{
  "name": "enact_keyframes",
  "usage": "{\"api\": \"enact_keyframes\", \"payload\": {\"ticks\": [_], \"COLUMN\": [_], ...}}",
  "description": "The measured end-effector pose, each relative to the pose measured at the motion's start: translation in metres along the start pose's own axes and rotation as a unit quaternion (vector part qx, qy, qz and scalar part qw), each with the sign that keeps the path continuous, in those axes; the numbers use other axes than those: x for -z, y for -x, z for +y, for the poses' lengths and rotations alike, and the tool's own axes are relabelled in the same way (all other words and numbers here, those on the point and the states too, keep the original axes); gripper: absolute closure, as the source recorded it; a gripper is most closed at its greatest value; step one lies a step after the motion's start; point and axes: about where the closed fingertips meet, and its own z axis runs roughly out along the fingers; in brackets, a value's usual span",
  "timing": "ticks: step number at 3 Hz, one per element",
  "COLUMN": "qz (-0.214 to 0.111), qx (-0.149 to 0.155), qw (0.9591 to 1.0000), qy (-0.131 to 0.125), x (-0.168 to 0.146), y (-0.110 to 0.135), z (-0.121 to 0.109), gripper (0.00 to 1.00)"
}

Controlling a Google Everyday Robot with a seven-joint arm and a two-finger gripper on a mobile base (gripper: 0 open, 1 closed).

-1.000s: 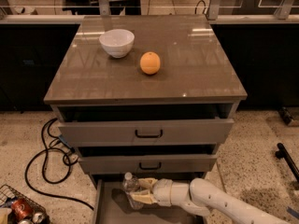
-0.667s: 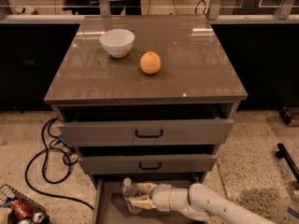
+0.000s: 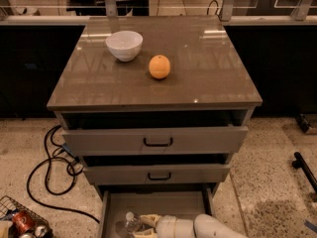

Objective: Place water bottle into bottom drawer

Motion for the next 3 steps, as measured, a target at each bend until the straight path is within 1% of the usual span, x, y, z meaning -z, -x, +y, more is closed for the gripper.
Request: {"api": "enact_keyframes", "payload": {"ticks": [1, 2, 3], "qz": [0.005, 0.007, 0.010], "qx": [0.006, 0.013, 0.028], "qw": [0.9999, 0.9998, 0.9996], "qy": [0.012, 0.013, 0.003], "x": [-0.010, -0.010, 0.003], "y": [-0.027, -0.043, -0.036], "z": [0.009, -0.002, -0.024], "gripper": [1.00, 1.00, 1.00]}}
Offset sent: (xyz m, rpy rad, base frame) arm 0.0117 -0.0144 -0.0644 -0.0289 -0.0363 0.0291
